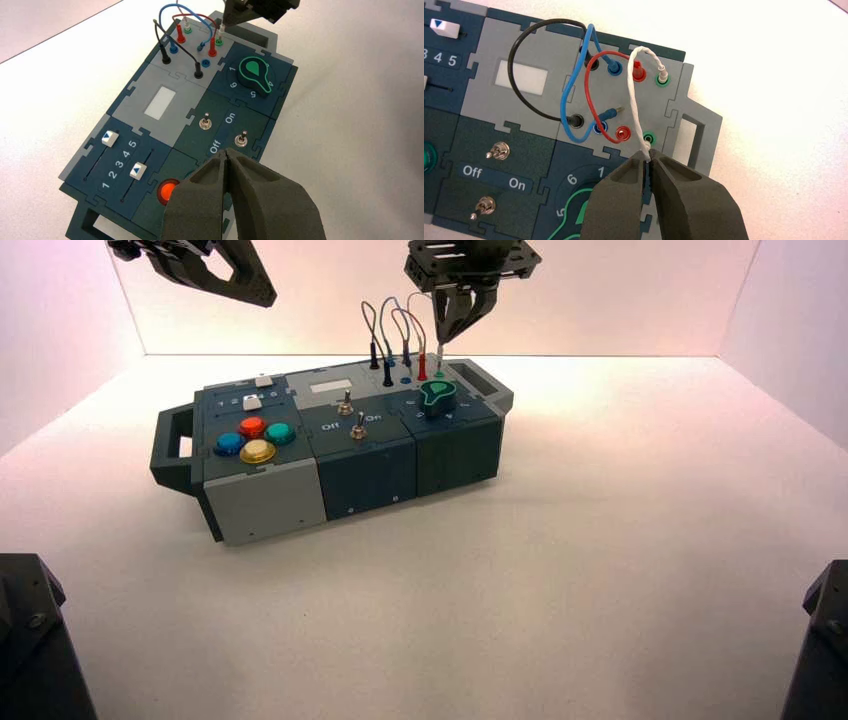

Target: Insert the white wire.

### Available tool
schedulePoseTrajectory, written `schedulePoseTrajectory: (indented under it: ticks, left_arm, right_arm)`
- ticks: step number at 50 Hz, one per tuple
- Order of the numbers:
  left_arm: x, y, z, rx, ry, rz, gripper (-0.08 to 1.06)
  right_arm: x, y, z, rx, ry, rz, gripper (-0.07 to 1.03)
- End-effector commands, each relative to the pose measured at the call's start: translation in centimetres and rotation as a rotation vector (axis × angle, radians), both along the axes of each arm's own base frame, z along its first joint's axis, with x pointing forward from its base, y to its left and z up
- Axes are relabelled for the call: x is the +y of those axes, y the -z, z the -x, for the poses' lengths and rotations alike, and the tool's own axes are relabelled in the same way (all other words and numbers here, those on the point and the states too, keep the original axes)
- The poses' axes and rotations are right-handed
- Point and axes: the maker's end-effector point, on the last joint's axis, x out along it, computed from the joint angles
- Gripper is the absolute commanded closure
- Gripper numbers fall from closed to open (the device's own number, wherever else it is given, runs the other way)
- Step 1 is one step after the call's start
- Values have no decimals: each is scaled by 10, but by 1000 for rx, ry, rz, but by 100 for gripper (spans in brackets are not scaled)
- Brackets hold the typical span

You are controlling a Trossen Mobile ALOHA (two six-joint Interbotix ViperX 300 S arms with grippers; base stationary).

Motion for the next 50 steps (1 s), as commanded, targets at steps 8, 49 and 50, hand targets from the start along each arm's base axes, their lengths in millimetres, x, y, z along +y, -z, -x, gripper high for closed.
schedulePoseTrajectory:
  ticks: [8, 49, 50]
  left_arm:
    - [-2, -8, -3, -27, 6, 6, 101]
    - [-2, -8, -3, -29, 6, 7, 101]
    - [-2, -8, -3, -28, 7, 5, 101]
  right_arm:
    - [10, -16, -10, -47, -9, -26, 98]
    - [7, 0, -8, -20, -13, 1, 98]
    - [7, 1, -7, -17, -13, 1, 98]
